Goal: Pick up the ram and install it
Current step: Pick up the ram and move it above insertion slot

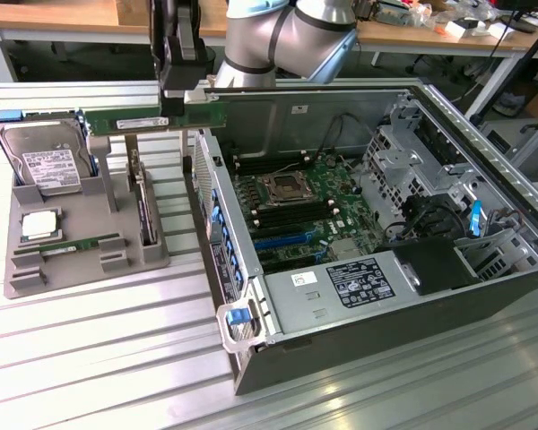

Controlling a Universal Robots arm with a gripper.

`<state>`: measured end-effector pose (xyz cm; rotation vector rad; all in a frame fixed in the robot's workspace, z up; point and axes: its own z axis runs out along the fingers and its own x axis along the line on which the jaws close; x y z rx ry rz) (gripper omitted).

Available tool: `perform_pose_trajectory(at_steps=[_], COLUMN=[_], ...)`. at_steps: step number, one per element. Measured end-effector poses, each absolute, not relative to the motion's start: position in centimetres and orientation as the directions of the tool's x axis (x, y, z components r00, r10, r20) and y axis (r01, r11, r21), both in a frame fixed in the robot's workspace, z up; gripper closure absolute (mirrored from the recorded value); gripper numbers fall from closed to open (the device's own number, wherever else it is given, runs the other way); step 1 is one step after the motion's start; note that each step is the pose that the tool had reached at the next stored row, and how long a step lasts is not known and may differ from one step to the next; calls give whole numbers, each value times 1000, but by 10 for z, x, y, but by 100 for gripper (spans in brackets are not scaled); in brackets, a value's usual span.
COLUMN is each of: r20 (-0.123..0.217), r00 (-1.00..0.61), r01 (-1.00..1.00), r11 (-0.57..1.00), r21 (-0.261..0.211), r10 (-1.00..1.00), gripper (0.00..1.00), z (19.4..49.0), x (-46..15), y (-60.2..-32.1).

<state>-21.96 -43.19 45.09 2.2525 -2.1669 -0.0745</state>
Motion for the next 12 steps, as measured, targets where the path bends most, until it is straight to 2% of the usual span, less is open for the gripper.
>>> perform_pose_trajectory(at_steps=[12], r20=[-24], r00=[38], r01=[-998], r11=[-39], r21=[44], r10=[-999], gripper=[88], z=[449], x=[-205], y=[-432])
